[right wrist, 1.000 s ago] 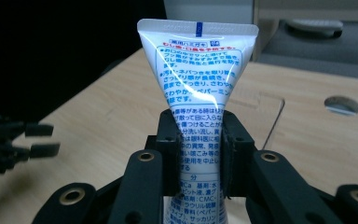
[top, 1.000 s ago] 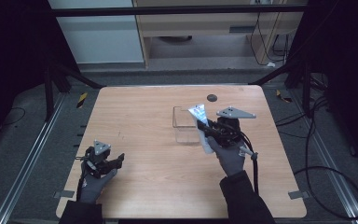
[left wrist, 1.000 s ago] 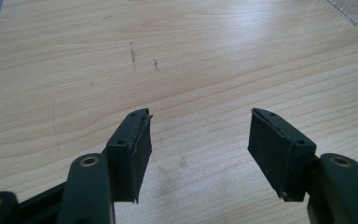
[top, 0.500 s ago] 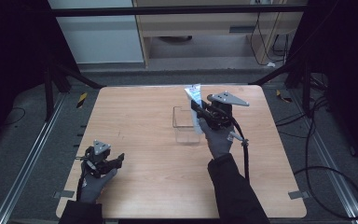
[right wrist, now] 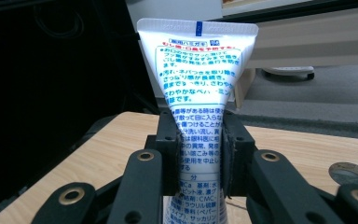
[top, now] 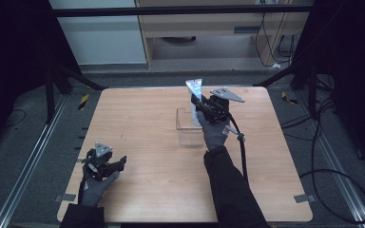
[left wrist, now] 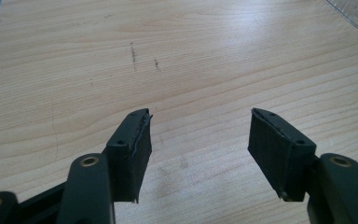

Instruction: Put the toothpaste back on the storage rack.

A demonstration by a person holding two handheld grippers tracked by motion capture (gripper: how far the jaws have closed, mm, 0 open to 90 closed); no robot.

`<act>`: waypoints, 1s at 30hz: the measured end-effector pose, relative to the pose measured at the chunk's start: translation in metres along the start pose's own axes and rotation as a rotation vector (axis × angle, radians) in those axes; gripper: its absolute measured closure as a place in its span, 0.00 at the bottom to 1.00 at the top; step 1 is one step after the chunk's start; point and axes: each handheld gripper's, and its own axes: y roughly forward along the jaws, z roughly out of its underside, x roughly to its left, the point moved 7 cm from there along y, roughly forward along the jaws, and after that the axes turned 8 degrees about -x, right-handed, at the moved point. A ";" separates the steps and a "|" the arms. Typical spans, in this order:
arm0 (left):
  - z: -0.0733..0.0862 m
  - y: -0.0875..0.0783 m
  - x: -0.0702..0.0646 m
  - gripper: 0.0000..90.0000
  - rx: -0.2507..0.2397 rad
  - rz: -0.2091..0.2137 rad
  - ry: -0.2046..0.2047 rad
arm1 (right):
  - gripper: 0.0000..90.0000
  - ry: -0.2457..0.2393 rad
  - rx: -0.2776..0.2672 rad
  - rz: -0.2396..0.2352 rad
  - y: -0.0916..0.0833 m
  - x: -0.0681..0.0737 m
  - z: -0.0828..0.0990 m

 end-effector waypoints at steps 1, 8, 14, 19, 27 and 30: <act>0.000 0.000 0.000 0.42 0.000 0.000 0.000 | 0.81 0.000 0.000 0.005 0.002 -0.002 0.002; 0.000 0.000 0.000 0.42 0.000 0.001 -0.003 | 0.81 0.002 -0.012 0.026 0.013 -0.009 0.014; 0.000 0.000 0.000 0.42 0.000 0.001 -0.002 | 0.80 0.007 -0.016 0.054 0.018 -0.015 0.030; 0.001 0.001 0.000 0.42 0.002 0.002 -0.001 | 0.80 0.000 -0.011 0.064 0.020 -0.018 0.038; 0.000 0.000 0.000 0.42 0.002 0.003 -0.001 | 0.79 -0.023 0.012 0.093 0.026 -0.020 0.050; 0.000 0.000 0.000 0.42 0.001 0.003 0.001 | 0.79 -0.025 0.029 0.103 0.027 -0.022 0.058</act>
